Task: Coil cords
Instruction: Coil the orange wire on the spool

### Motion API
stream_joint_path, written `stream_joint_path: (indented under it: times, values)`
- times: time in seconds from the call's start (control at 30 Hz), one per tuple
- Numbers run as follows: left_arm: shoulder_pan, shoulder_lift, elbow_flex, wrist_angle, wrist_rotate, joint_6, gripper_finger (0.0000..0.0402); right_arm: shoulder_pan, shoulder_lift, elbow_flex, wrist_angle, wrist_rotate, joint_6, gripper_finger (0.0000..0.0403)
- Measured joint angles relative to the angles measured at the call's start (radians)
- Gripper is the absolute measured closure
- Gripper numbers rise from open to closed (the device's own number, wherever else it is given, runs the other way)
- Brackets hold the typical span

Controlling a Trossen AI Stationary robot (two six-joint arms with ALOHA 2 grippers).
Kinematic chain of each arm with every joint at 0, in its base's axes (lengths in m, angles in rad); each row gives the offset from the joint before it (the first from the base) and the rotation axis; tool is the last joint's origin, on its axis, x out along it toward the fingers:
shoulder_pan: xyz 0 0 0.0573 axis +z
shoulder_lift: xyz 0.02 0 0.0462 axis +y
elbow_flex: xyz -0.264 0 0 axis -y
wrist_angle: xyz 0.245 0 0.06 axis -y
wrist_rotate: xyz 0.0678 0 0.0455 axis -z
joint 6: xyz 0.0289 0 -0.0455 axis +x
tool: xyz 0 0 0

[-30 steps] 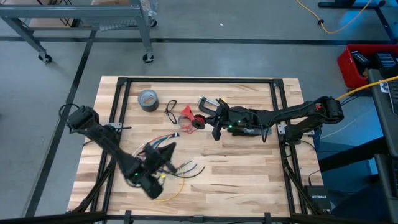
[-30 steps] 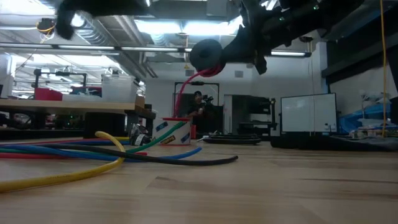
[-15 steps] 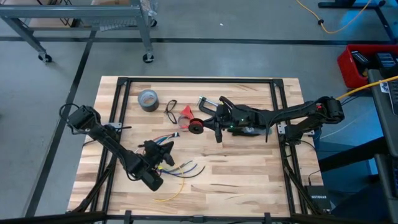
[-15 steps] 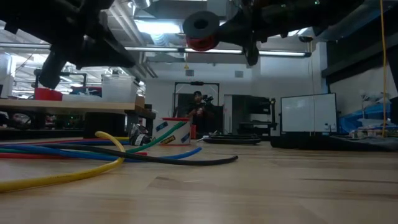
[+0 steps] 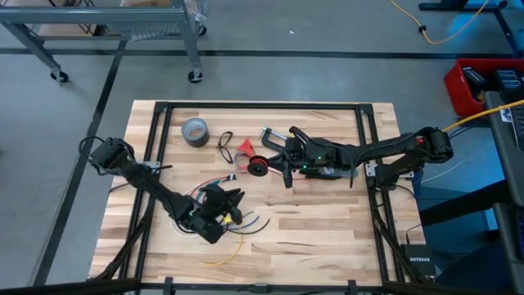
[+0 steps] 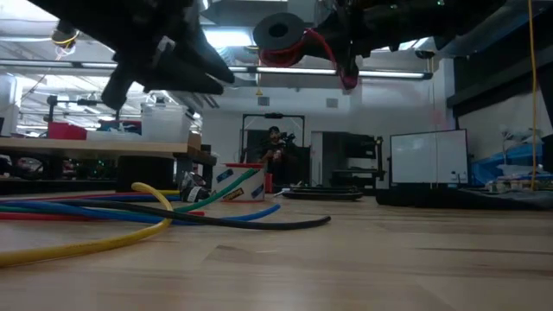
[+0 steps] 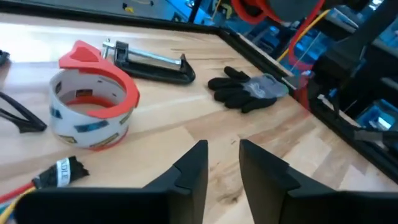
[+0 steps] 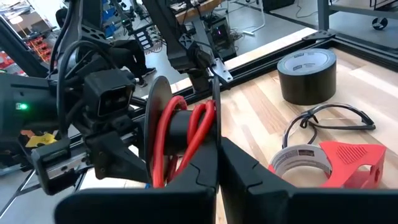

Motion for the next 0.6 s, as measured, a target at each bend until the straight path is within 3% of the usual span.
stream_joint_path:
  times: [0.23, 0.6]
  values:
    - [0.025, 0.000, 0.000, 0.023, 0.059, 0.033, 0.0291, 0.000, 0.000, 0.000, 0.023, 0.000, 0.000, 0.0397]
    - [0.093, 0.039, 0.000, 0.149, 0.059, 0.178, 0.0288, 0.000, 0.000, 0.000, 0.151, -0.022, 0.006, 0.0397]
